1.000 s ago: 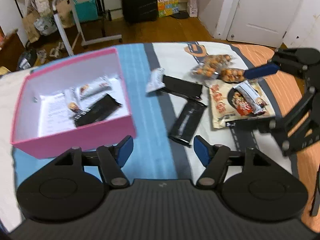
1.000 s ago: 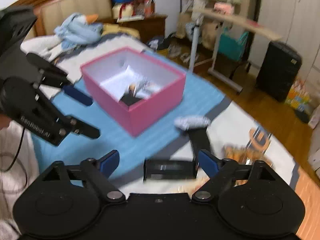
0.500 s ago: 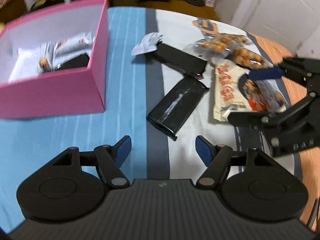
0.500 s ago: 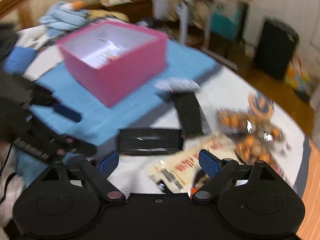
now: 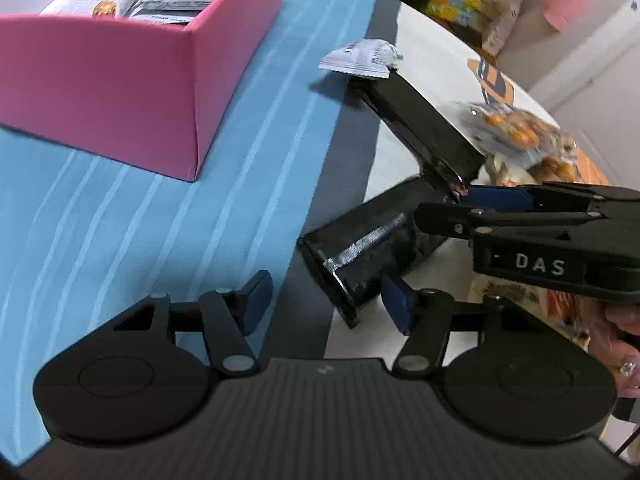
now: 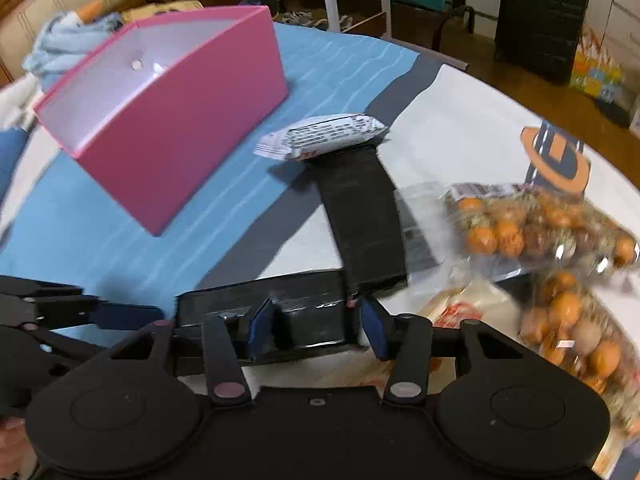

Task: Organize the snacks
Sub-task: 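Move both tools back to the pile and grip a second black pouch, then lift the second black pouch with both tools and carry it over the box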

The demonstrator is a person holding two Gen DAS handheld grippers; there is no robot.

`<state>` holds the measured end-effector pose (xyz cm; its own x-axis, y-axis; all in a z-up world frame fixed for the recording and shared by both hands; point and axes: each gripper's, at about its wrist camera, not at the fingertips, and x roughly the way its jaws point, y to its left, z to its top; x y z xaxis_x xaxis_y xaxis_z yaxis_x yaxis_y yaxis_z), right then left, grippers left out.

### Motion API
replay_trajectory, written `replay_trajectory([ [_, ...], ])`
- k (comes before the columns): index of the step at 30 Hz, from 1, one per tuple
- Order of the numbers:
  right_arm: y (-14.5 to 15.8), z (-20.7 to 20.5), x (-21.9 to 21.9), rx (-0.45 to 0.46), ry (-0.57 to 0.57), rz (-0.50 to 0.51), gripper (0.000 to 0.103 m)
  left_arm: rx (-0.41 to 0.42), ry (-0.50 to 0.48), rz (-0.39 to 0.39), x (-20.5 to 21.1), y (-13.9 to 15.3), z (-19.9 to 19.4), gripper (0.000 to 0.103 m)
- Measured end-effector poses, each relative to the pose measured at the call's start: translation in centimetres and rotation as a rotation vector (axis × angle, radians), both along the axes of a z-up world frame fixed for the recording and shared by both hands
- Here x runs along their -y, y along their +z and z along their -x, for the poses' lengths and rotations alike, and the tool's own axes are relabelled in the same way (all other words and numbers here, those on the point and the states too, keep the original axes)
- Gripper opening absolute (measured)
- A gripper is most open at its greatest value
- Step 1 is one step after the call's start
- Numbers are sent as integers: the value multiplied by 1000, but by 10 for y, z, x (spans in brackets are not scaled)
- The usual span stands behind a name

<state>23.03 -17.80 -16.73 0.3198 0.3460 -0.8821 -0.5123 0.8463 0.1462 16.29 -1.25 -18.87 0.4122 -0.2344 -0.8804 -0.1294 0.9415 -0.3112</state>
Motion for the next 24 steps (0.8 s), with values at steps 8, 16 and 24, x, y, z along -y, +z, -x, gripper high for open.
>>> replay_trajectory([
  [8, -9, -17, -2, -106, 25, 5, 57, 40, 21, 83, -4, -6, 3, 32],
  [16, -2, -6, -1, -108, 10, -25, 37, 44, -12, 65, -2, 1, 7, 30],
  [24, 26, 31, 4, -53, -15, -51, 27, 24, -106, 41, -5, 24, 23, 36],
])
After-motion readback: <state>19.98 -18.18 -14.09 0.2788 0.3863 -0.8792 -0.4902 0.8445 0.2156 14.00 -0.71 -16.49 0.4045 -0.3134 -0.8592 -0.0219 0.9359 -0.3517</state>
